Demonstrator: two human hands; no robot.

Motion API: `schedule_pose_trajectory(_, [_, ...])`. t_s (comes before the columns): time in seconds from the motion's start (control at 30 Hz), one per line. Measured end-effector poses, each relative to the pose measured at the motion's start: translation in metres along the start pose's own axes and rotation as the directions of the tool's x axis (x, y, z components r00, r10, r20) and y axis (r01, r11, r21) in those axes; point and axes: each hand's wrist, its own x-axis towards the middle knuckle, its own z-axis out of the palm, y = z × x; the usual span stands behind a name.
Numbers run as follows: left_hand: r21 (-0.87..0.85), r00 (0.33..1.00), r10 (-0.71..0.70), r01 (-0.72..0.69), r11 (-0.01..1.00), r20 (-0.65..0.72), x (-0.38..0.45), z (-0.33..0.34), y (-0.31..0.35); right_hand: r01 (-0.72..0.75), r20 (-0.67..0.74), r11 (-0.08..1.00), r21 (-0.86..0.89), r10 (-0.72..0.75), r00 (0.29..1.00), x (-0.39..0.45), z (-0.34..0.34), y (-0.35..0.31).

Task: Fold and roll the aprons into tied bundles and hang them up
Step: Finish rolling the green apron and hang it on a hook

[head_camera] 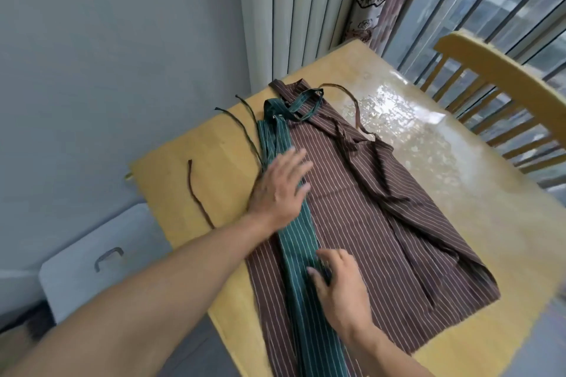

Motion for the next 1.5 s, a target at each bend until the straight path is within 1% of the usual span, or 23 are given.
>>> schedule_pose_trajectory(0.07, [0.025, 0.99, -0.013, 0.009, 1.0, 0.14, -0.053, 0.019, 0.03, -0.194, 0.057, 0.979, 0.065, 0.191, 0.98, -0.024, -0.014, 0.016])
schedule_pose_trajectory(0.13, [0.135, 0.954, -0.056, 0.016, 0.991, 0.296, -0.112, 0.033, 0.053, -0.273, 0.133, 0.962, 0.031, 0.266, 0.955, -0.051, -0.028, 0.032])
schedule_pose_trajectory(0.2, [0.228, 0.916, -0.114, 0.026, 0.973, 0.385, -0.159, 0.046, 0.069, -0.301, 0.267, 0.953, -0.042, 0.301, 0.916, -0.071, -0.036, 0.046])
schedule_pose_trajectory(0.27, [0.301, 0.897, -0.178, 0.053, 0.952, 0.404, -0.19, 0.053, 0.08, -0.296, 0.382, 0.952, -0.076, 0.302, 0.873, -0.083, -0.038, 0.052])
schedule_pose_trajectory(0.4, [0.348, 0.861, -0.265, 0.111, 0.931, 0.434, -0.241, 0.068, 0.105, -0.238, 0.506, 0.958, -0.162, 0.288, 0.813, -0.114, -0.034, 0.063])
schedule_pose_trajectory(0.5, [0.224, 0.841, -0.334, 0.26, 0.939, 0.427, -0.261, 0.071, 0.119, -0.257, 0.563, 0.958, -0.132, 0.285, 0.775, -0.133, -0.027, 0.066])
schedule_pose_trajectory(0.57, [0.038, 0.847, -0.449, 0.458, 0.888, 0.284, -0.272, 0.072, 0.13, -0.306, 0.594, 0.949, -0.076, 0.289, 0.75, -0.142, -0.028, 0.063])
schedule_pose_trajectory(0.6, [-0.058, 0.823, -0.54, 0.556, 0.829, 0.175, -0.276, 0.072, 0.135, -0.346, 0.596, 0.937, -0.052, 0.307, 0.742, -0.144, -0.028, 0.061])
schedule_pose_trajectory(0.63, [-0.156, 0.765, -0.638, 0.643, 0.749, 0.091, -0.281, 0.071, 0.14, -0.396, 0.598, 0.918, -0.023, 0.329, 0.73, -0.146, -0.027, 0.061])
schedule_pose_trajectory(0.67, [-0.237, 0.69, -0.721, 0.713, 0.66, 0.067, -0.285, 0.07, 0.146, -0.427, 0.594, 0.904, -0.002, 0.345, 0.727, -0.148, -0.028, 0.061])
schedule_pose_trajectory(0.7, [-0.271, 0.628, -0.771, 0.764, 0.585, 0.107, -0.292, 0.069, 0.154, -0.445, 0.585, 0.896, 0.003, 0.359, 0.727, -0.152, -0.028, 0.061])
schedule_pose_trajectory(0.73, [-0.244, 0.603, -0.782, 0.792, 0.56, 0.16, -0.298, 0.069, 0.16, -0.453, 0.575, 0.891, -0.003, 0.373, 0.729, -0.154, -0.026, 0.064])
schedule_pose_trajectory(0.77, [-0.208, 0.604, -0.775, 0.795, 0.57, 0.186, -0.302, 0.071, 0.164, -0.476, 0.58, 0.88, 0.0, 0.387, 0.717, -0.153, -0.022, 0.069])
schedule_pose_trajectory(0.83, [-0.175, 0.611, -0.774, 0.791, 0.586, 0.165, -0.313, 0.07, 0.176, -0.539, 0.62, 0.841, 0.046, 0.399, 0.676, -0.16, -0.02, 0.077])
schedule_pose_trajectory(0.9, [-0.177, 0.564, -0.804, 0.825, 0.537, 0.187, -0.317, 0.073, 0.184, -0.569, 0.633, 0.819, 0.073, 0.403, 0.661, -0.167, -0.024, 0.077])
schedule_pose_trajectory(0.97, [-0.201, 0.495, -0.816, 0.869, 0.453, 0.299, -0.322, 0.079, 0.186, -0.586, 0.63, 0.805, 0.093, 0.408, 0.661, -0.173, -0.027, 0.075])
schedule_pose_trajectory(1.03, [-0.214, 0.462, -0.8, 0.887, 0.41, 0.382, -0.329, 0.084, 0.185, -0.562, 0.633, 0.823, 0.085, 0.391, 0.668, -0.179, -0.03, 0.073])
schedule_pose_trajectory(1.17, [-0.243, 0.469, -0.773, 0.883, 0.401, 0.427, -0.34, 0.08, 0.173, -0.507, 0.606, 0.861, 0.041, 0.382, 0.698, -0.183, -0.023, 0.077])
schedule_pose_trajectory(1.3, [-0.263, 0.453, -0.767, 0.891, 0.37, 0.454, -0.344, 0.076, 0.162, -0.358, 0.573, 0.933, -0.041, 0.316, 0.756, -0.184, -0.017, 0.075])
schedule_pose_trajectory(1.4, [-0.204, 0.474, -0.772, 0.88, 0.428, 0.424, -0.346, 0.08, 0.172, -0.321, 0.603, 0.941, -0.11, 0.32, 0.731, -0.188, -0.012, 0.074])
schedule_pose_trajectory(1.43, [-0.176, 0.505, -0.774, 0.862, 0.476, 0.382, -0.345, 0.079, 0.178, -0.318, 0.62, 0.94, -0.122, 0.322, 0.715, -0.19, -0.01, 0.074])
schedule_pose_trajectory(1.47, [-0.119, 0.567, -0.761, 0.819, 0.561, 0.314, -0.345, 0.076, 0.184, -0.328, 0.632, 0.939, -0.108, 0.319, 0.706, -0.193, -0.01, 0.074])
schedule_pose_trajectory(1.5, [-0.042, 0.657, -0.708, 0.74, 0.672, 0.258, -0.346, 0.072, 0.189, -0.355, 0.639, 0.933, -0.06, 0.309, 0.704, -0.195, -0.013, 0.072])
